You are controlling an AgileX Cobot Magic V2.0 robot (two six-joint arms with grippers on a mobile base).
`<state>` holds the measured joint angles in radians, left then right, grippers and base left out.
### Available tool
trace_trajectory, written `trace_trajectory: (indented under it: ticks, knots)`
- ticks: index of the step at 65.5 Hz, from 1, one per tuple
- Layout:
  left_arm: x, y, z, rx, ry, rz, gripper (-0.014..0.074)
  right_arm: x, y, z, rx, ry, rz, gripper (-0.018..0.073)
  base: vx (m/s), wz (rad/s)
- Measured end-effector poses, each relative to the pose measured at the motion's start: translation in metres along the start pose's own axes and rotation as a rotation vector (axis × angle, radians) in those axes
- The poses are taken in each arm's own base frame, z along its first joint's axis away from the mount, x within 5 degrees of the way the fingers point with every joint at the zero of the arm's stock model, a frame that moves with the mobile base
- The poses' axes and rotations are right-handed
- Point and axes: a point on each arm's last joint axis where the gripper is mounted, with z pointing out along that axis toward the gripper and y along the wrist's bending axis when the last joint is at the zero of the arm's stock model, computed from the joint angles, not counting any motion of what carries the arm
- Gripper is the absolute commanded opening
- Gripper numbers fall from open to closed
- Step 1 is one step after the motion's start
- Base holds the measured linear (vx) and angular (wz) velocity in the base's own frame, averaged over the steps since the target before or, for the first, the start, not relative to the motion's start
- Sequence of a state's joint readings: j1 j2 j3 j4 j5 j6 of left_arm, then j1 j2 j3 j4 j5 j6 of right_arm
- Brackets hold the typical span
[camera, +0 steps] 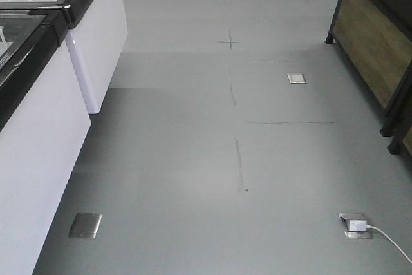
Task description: Left arm holds basket, right arm returns cookies
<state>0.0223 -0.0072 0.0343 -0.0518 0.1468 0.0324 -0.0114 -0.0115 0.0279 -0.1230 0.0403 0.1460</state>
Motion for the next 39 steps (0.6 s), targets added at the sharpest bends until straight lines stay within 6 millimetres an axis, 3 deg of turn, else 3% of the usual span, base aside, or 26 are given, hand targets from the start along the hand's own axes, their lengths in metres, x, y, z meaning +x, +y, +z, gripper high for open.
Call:
trace_trajectory:
  ticks: [39]
  knots:
    - [-0.0001, 0.0, 0.0, 0.0, -0.002, 0.0, -0.0006, 0.0, 0.0, 0.0, 0.0, 0.0, 0.0, -0.0009, 0.0, 0.0]
